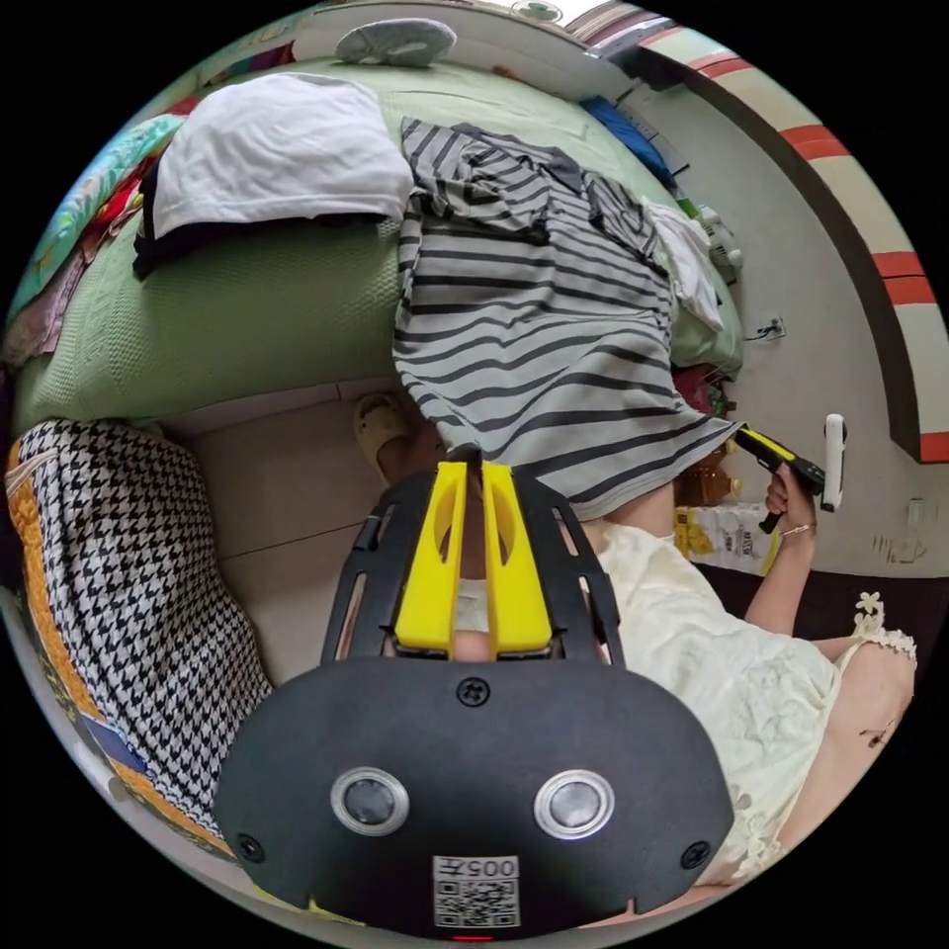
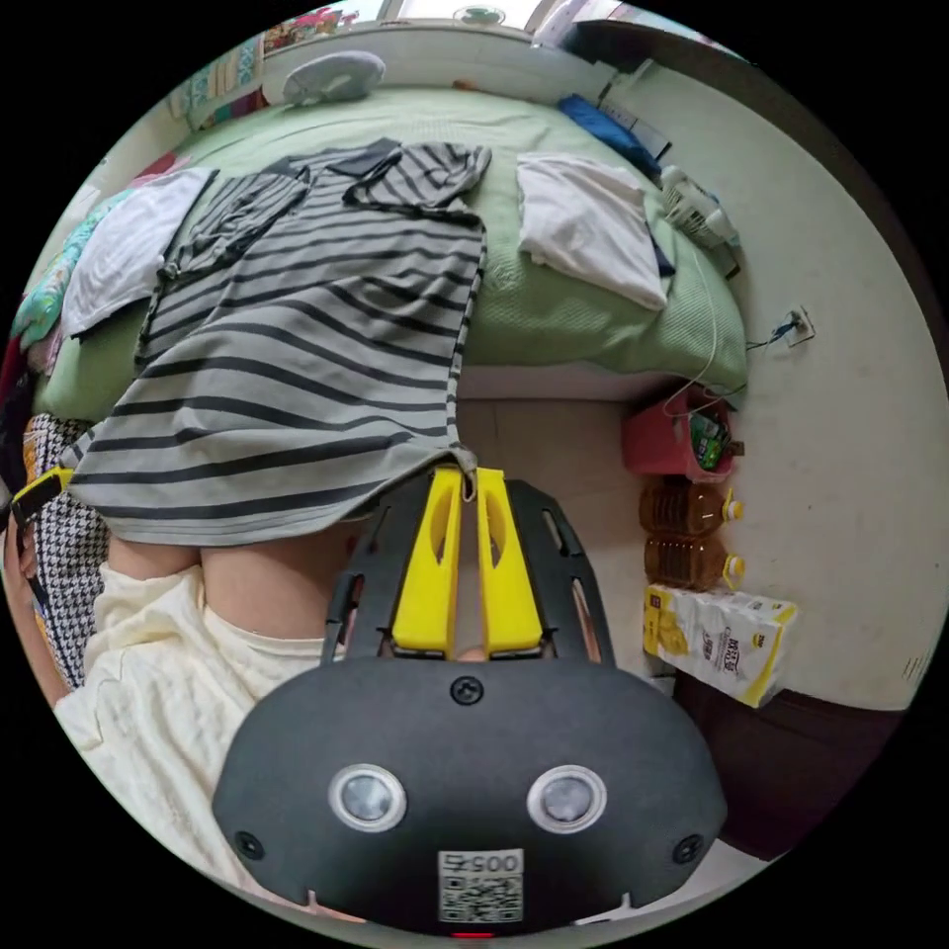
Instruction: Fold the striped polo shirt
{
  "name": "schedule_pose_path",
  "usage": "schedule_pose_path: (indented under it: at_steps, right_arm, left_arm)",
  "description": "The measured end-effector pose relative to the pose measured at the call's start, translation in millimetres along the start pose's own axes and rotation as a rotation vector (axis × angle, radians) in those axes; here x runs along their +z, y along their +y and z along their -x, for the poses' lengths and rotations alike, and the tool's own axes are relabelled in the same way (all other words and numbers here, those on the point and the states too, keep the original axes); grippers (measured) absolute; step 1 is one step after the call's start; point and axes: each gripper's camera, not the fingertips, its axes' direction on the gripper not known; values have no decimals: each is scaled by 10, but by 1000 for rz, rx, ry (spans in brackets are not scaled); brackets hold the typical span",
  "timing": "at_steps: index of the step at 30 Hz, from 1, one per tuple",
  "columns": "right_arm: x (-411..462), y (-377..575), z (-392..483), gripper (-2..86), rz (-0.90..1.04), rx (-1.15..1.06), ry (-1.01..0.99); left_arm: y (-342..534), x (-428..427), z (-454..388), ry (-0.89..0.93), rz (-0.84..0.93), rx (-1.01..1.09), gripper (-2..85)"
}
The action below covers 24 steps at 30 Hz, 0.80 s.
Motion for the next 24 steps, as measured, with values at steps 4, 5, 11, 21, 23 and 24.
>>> schedule_pose_path:
  at_steps: [4, 5, 11, 21, 23, 24]
  right_arm:
    - [176, -206, 11, 34, 42, -9, 11]
    - [197, -230, 4, 45, 51, -18, 22]
    - [350, -309, -342, 120, 97, 2, 19]
    - [235, -649, -460, 139, -79, 71, -37]
    - [193, -797, -375, 141, -143, 60, -83]
    - [174, -900, -294, 142, -180, 53, -93]
  left_arm:
    - [-119, 103, 72, 11, 43, -17, 76]
    - [-139, 113, 86, 15, 52, -16, 80]
    - [-198, 152, 280, 77, 103, -17, 115]
    - [-597, -1, 87, -27, -65, 31, 132]
    - [-799, -5, -79, -37, -125, 76, 152]
    - [-943, -9, -209, -43, -178, 108, 162]
